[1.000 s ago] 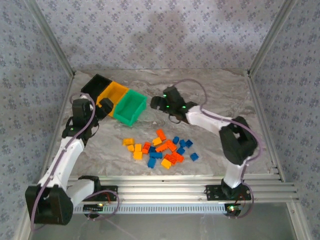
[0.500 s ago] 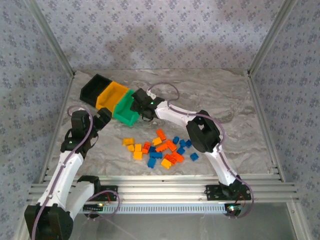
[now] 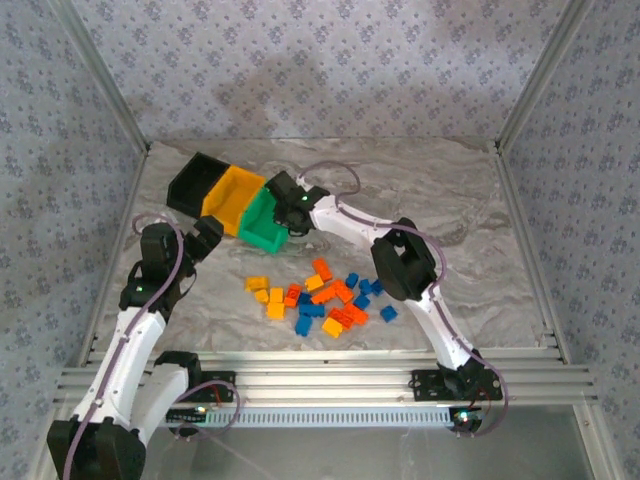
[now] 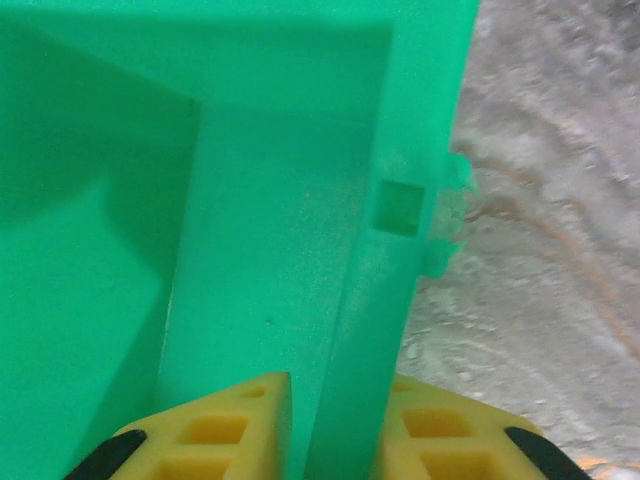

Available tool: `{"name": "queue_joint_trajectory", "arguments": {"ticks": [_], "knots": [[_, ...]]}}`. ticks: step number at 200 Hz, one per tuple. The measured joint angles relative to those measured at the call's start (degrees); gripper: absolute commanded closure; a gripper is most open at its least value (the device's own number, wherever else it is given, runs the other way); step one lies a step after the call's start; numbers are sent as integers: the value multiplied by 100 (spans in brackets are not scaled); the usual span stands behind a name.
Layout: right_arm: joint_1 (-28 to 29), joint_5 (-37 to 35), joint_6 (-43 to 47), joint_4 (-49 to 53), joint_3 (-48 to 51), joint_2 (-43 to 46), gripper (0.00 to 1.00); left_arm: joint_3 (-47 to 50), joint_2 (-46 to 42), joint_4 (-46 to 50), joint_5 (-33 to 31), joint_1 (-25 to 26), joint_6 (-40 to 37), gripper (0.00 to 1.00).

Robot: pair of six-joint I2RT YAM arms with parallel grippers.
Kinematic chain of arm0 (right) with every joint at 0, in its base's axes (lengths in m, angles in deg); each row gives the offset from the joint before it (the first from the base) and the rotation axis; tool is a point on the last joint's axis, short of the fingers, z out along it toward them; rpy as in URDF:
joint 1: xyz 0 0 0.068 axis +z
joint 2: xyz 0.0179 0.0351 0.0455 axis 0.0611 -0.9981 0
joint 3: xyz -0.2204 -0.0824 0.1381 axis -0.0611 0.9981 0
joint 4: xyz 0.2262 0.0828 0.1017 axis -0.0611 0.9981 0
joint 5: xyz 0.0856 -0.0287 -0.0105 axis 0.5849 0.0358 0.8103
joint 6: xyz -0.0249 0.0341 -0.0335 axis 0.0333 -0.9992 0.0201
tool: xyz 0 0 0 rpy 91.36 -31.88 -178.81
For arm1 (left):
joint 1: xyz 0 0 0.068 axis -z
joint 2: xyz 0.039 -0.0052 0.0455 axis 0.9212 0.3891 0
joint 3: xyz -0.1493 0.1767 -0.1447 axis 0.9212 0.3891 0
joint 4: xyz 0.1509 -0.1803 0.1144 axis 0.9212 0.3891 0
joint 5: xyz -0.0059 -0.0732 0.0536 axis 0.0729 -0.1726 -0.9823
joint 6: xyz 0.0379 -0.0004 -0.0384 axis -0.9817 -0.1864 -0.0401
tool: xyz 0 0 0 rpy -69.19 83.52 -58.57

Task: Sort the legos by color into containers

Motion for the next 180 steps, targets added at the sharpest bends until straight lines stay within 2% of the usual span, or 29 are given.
{"name": "queue_joint_trajectory", "arguments": {"ticks": [40,66,106,149,180], "knots": [[-286,103,452,133,94,103,100,0,9,11,66,33,44,8],[-540,136,841,243,466,374,100,0,74,26,155,52,42,8],[-1244,282,1773,343,1344,1034,100,0,125,160,372,109,37,9],[-2098,942,3053,293,2293,1762,100,0,125,295,568,264,39,8],[-2446,1246,3740,289,2686,1991,100,0,122,323,581,503,42,8]]}}
